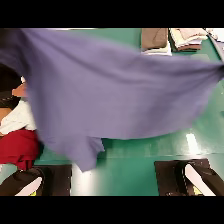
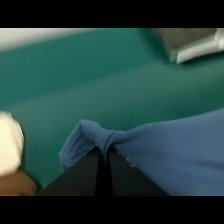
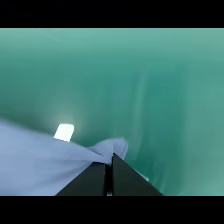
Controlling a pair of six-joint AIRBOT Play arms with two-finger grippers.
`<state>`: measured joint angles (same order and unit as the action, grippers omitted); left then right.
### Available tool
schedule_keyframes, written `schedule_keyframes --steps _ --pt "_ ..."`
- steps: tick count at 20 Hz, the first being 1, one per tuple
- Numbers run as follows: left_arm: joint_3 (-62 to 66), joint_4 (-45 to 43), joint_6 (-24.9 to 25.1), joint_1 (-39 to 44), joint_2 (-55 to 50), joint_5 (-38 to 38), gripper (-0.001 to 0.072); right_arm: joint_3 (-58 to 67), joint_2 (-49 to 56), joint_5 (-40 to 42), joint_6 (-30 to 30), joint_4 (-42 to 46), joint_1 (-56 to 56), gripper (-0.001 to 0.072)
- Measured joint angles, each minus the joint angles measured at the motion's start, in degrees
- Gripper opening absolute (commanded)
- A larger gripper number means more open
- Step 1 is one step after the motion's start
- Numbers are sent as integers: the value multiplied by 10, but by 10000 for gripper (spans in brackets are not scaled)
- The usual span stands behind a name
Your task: Fold the shirts.
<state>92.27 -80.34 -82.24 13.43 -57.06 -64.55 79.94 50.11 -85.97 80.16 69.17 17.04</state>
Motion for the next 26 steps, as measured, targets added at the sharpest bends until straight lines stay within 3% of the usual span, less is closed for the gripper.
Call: schedule_keyframes --steps 5,7,11,16,22,26 --pt "-109 1 -16 -4 -174 75 44 -94 156 65 3 1 -43 33" --pt "-122 6 -35 -15 -214 102 617 -85 212 89 3 -1 -50 419" --pt "-109 12 -54 -61 -244 59 609 -24 271 93 3 -5 -56 407" --pt "-210 14 -61 -110 -181 -24 609 7 233 35 0 -5 -58 407" --pt "-457 64 -64 -123 -68 0 610 13 162 -2 -2 -41 -59 407" --pt "-548 140 -54 -124 -49 43 609 13 148 -7 -3 -56 -59 407"
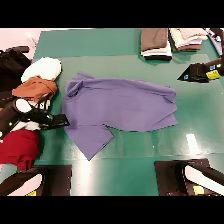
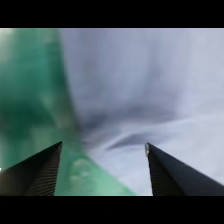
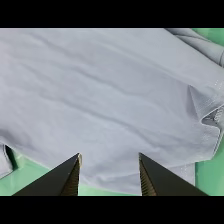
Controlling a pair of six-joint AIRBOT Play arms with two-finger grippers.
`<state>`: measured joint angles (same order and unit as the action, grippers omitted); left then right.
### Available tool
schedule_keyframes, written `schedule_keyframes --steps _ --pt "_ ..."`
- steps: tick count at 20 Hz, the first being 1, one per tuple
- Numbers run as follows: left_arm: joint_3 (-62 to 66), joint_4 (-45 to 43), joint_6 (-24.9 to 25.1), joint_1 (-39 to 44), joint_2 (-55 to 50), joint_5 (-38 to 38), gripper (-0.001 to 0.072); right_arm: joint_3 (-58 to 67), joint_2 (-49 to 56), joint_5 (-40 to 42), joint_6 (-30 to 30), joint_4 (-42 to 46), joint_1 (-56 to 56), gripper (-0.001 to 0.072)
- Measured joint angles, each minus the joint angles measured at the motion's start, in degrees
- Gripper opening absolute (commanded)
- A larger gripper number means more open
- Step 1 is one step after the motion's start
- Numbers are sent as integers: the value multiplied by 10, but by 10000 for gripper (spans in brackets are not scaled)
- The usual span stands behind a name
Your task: Fold the shirts.
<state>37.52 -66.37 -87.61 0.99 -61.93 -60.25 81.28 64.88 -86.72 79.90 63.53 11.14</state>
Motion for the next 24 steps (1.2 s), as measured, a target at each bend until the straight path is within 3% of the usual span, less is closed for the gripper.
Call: schedule_keyframes --steps 2,3,5,9,16,22,24 --pt "-24 37 9 -1 5 17 607 0 -2 0 0 -5 0 407" --pt "-33 56 16 -1 6 24 482 0 -3 0 0 -6 0 407" --pt "-46 82 31 0 5 35 32 -1 -4 0 0 -7 4 407" --pt "-24 109 49 0 12 29 27 -71 -22 -1 0 -3 50 408" --pt "28 123 67 0 37 11 27 -374 -70 46 -1 36 249 409" --pt "35 126 70 0 39 11 28 -503 -39 149 -42 -56 298 406" --pt "35 127 70 0 39 11 27 -503 -12 170 -48 -85 268 317"
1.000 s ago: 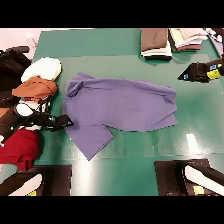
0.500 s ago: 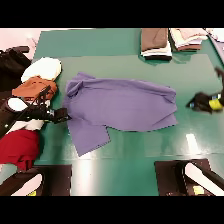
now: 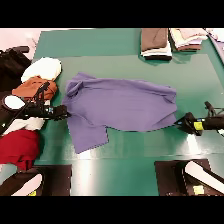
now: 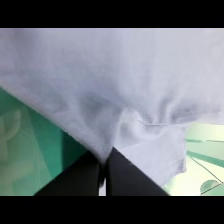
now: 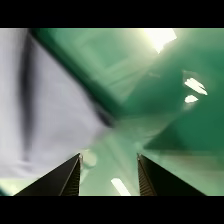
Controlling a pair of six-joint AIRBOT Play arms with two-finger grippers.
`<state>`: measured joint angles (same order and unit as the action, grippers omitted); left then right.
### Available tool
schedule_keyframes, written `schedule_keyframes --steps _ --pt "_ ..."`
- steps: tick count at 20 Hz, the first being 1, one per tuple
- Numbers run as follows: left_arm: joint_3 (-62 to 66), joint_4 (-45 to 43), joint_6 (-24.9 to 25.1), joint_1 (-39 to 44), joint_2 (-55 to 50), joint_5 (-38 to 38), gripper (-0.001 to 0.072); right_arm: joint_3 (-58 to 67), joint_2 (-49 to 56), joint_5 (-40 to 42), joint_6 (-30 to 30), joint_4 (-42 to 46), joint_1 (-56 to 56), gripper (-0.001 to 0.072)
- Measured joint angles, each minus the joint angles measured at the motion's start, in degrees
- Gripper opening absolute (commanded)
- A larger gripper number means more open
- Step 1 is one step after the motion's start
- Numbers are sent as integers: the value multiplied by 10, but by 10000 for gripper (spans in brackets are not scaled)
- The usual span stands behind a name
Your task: Fold the shirts.
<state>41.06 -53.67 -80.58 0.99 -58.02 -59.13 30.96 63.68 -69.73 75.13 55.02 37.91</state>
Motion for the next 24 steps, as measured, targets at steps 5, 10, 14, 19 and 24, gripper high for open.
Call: schedule_keyframes --steps 5,10,14,19,24 --pt "0 1 0 0 0 0 27 36 42 68 -5 -8 -101 22" --pt "23 0 0 0 18 -10 26 106 -17 78 -7 -4 -160 21" --pt "131 0 -14 0 105 -17 27 242 -124 55 -9 -7 -167 21" --pt "405 -9 -30 0 200 13 26 477 -227 45 -11 1 -170 21" --pt "644 -70 -41 0 222 38 26 687 -243 9 10 73 -170 21"
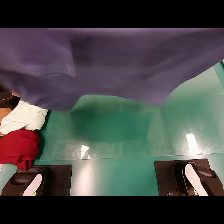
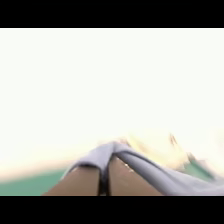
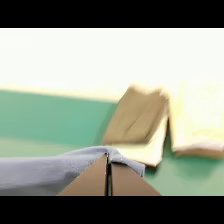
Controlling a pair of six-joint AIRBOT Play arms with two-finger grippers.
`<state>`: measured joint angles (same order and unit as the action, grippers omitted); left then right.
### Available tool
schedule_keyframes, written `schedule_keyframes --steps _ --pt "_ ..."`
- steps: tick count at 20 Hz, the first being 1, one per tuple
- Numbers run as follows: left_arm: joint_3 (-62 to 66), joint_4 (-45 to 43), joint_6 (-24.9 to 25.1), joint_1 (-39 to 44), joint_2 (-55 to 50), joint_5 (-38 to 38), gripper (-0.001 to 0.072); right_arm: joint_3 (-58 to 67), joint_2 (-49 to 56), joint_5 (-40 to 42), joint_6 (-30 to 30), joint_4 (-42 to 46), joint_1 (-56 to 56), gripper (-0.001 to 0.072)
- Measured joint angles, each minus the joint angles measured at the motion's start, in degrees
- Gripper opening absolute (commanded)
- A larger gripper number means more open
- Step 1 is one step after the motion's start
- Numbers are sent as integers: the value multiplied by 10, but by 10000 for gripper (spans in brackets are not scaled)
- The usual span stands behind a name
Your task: Fold the shirts.
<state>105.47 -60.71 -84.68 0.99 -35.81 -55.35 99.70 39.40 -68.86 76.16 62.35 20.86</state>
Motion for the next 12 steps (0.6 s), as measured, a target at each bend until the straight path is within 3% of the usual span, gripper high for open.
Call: schedule_keyframes --steps 3,6,12 --pt "50 -57 -13 0 -3 -1 26 102 35 -57 20 33 0 20" --pt "51 -98 -28 0 -35 -55 27 153 79 -108 38 49 0 20" --pt "-65 -97 -37 0 -182 -139 28 72 177 -151 54 64 -10 20"
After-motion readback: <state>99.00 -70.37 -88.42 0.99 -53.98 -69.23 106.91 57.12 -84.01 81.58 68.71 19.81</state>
